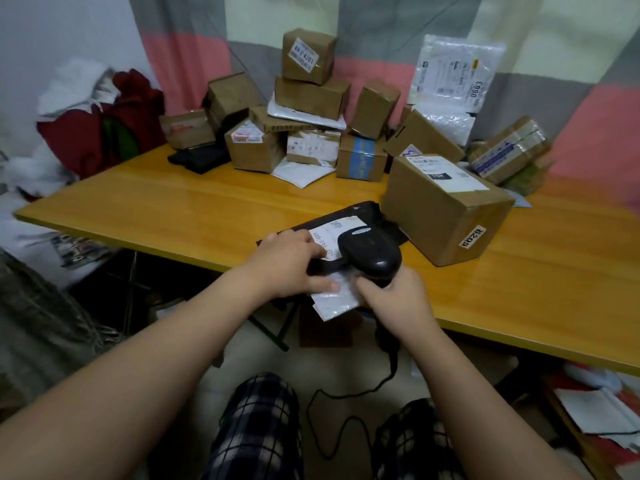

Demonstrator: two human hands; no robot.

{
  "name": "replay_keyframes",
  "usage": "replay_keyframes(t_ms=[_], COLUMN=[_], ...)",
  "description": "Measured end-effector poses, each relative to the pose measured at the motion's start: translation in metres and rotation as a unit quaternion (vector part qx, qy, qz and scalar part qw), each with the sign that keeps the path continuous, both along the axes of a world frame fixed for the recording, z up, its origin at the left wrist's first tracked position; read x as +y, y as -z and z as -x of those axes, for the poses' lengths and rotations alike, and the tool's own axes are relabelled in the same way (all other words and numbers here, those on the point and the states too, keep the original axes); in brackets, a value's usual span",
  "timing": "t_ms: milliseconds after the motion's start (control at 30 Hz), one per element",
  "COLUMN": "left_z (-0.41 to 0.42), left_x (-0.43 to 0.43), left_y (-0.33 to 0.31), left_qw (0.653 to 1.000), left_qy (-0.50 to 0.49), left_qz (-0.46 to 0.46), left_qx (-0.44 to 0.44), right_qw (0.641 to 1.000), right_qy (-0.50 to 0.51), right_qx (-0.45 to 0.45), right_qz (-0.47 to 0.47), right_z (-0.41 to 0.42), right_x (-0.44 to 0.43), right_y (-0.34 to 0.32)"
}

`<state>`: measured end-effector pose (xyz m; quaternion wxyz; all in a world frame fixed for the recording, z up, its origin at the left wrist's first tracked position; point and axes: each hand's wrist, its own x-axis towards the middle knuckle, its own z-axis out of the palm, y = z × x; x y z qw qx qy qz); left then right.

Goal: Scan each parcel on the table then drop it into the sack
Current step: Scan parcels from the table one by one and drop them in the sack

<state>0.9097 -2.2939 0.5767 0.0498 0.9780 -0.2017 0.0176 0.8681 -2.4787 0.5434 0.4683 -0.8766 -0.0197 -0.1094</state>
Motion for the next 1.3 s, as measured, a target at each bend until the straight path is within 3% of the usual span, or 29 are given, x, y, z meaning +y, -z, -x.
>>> replay_keyframes(t_ms=[200, 333, 400, 533, 733, 867, 1000, 1133, 1300], left_z=[-0.001, -0.002, 0.002, 0.007, -0.012, -0.024, -0.025, -0.029, -0.029], left_x=[0.03, 0.074, 0.078, 0.069, 0.069, 0.061, 0.055, 0.063, 0.068], left_y=[-0.001, -0.003, 0.001, 0.004, 0.007, -0.001, -0.004, -0.005, -0.004], left_qw=[0.987, 0.98, 0.976, 0.946, 0.918, 0.903, 0.842, 0.858, 0.883], left_qy=[0.012, -0.111, -0.184, -0.274, -0.386, -0.369, -0.394, -0.378, -0.362], left_qz=[-0.104, -0.124, -0.078, 0.166, 0.08, 0.206, 0.364, 0.345, 0.284], left_qx=[-0.122, -0.109, -0.083, -0.04, 0.041, 0.074, 0.055, 0.057, 0.096], right_qw=[0.999, 0.999, 0.999, 0.995, 0.993, 0.996, 0.993, 0.983, 0.978], right_qy=[0.038, 0.049, 0.047, 0.019, -0.066, -0.063, -0.026, 0.014, 0.044], right_qx=[0.009, 0.014, -0.014, -0.088, -0.046, 0.014, -0.049, -0.157, -0.176], right_qz=[0.023, 0.006, 0.01, 0.033, 0.087, 0.059, 0.105, 0.096, 0.103], right_z=[-0.005, -0.004, 0.002, 0.017, 0.005, 0.001, 0.006, 0.01, 0.007], right_x=[0.007, 0.009, 0.014, 0.027, 0.046, 0.051, 0.049, 0.053, 0.056], right_y=[-0.01, -0.008, -0.008, -0.024, -0.032, -0.015, 0.001, 0.013, 0.017])
